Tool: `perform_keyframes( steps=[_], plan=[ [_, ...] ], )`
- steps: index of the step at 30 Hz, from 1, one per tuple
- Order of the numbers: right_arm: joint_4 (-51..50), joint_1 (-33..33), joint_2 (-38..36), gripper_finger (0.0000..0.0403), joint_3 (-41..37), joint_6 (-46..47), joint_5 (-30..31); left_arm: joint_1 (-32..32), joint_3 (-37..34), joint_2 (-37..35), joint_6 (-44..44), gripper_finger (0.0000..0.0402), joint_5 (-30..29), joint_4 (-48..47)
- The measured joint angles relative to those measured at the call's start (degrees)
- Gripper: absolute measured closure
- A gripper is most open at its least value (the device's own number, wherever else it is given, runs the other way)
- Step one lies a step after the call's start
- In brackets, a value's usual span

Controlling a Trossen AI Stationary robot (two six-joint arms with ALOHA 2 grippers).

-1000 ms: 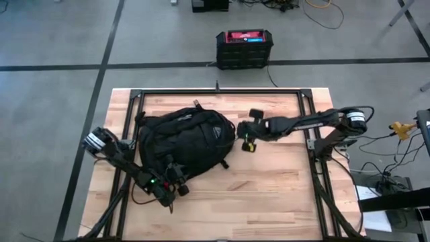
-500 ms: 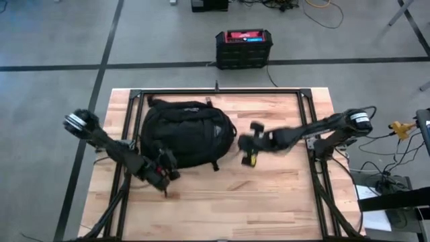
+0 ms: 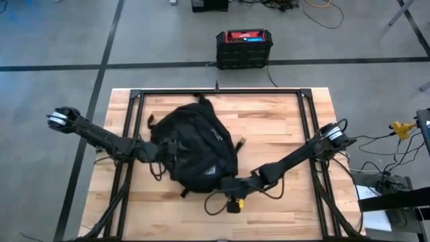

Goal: Unpack backpack
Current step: Close the black backpack

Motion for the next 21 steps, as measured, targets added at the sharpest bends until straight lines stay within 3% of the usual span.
perform_keyframes(
  steps=[5, 10, 12, 15, 17, 21],
  plan=[
    [-8.5, -0.1, -1.2, 0.0403, 3.1, -2.0, 5.2, -3.2, -0.1, 13.4, -6.3, 0.0283, 0.0, 4.2],
    [-17.3, -0.7, -2.4, 0.0403, 3.5, 1.6, 7.8, -5.0, 0.1, 30.9, -10.2, 0.0283, -0.7, 19.8],
    [-21.4, -0.7, -2.6, 0.0403, 3.6, 3.4, 7.1, -5.2, 0.3, 37.5, -12.5, 0.0283, -1.6, 24.9],
    [-28.6, -0.4, -3.5, 0.0403, 3.7, 5.0, 0.2, -5.6, 0.9, 46.1, -15.5, 0.0283, -4.6, 33.5],
    [-33.0, 0.0, -4.7, 0.0403, 3.8, 6.4, -0.2, -6.4, 0.8, 52.3, -15.5, 0.0283, -6.4, 42.2],
    [-45.2, -0.1, -8.1, 0.0403, 3.8, 8.0, 8.4, -7.2, 0.6, 59.8, -12.8, 0.0283, -8.5, 55.4]
  ],
)
